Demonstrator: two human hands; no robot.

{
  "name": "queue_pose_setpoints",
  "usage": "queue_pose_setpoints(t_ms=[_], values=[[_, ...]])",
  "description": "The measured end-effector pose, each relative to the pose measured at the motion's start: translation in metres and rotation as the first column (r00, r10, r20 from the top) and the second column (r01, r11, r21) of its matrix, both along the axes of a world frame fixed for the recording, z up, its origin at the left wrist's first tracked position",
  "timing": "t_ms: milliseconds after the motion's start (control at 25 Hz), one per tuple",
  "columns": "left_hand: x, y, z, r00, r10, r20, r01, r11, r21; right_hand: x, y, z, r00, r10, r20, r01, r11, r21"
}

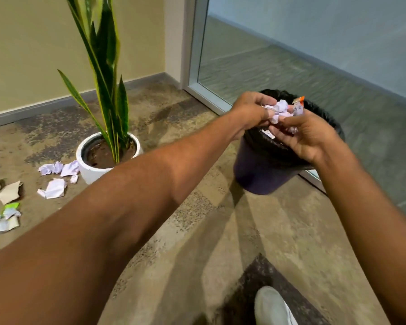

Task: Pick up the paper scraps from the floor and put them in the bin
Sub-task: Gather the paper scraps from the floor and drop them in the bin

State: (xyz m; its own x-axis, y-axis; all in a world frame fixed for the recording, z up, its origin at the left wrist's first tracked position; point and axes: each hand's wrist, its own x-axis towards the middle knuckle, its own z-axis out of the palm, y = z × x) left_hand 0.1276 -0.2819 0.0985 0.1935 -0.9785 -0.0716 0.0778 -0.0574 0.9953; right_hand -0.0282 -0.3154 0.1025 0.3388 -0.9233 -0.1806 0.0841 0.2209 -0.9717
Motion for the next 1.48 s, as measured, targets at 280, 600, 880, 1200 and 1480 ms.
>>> queue_pose_setpoints(t_ms=[280, 600, 880, 1200, 1480], values=[[-0.025, -0.014, 0.005, 0.984, -0.095, -0.151, 0.098, 0.995, 0.014, -0.014, -0.013, 0.004, 0.986, -0.130, -0.104, 0.147, 0.972, 0.182], [0.021, 0.007, 0.018, 0.961, -0.008, -0.276, -0.005, 0.999, -0.046, 0.014, -0.001, 0.008, 0.946, -0.303, -0.116, 0.299, 0.953, -0.053], [0.118, 0.076, -0.004, 0.972, 0.080, -0.219, -0.093, 0.995, -0.048, 0.087, 0.046, -0.007, 0.991, -0.128, -0.037, 0.121, 0.981, -0.154], [0.249, 0.239, -0.099, 0.867, -0.175, 0.467, -0.075, 0.880, 0.469, 0.193, 0.148, -0.091, 0.938, 0.281, -0.202, -0.293, 0.956, -0.029], [0.323, 0.375, -0.171, 0.655, -0.295, 0.695, -0.325, 0.721, 0.612, 0.264, 0.231, -0.171, 0.747, 0.542, -0.384, -0.577, 0.816, 0.029]])
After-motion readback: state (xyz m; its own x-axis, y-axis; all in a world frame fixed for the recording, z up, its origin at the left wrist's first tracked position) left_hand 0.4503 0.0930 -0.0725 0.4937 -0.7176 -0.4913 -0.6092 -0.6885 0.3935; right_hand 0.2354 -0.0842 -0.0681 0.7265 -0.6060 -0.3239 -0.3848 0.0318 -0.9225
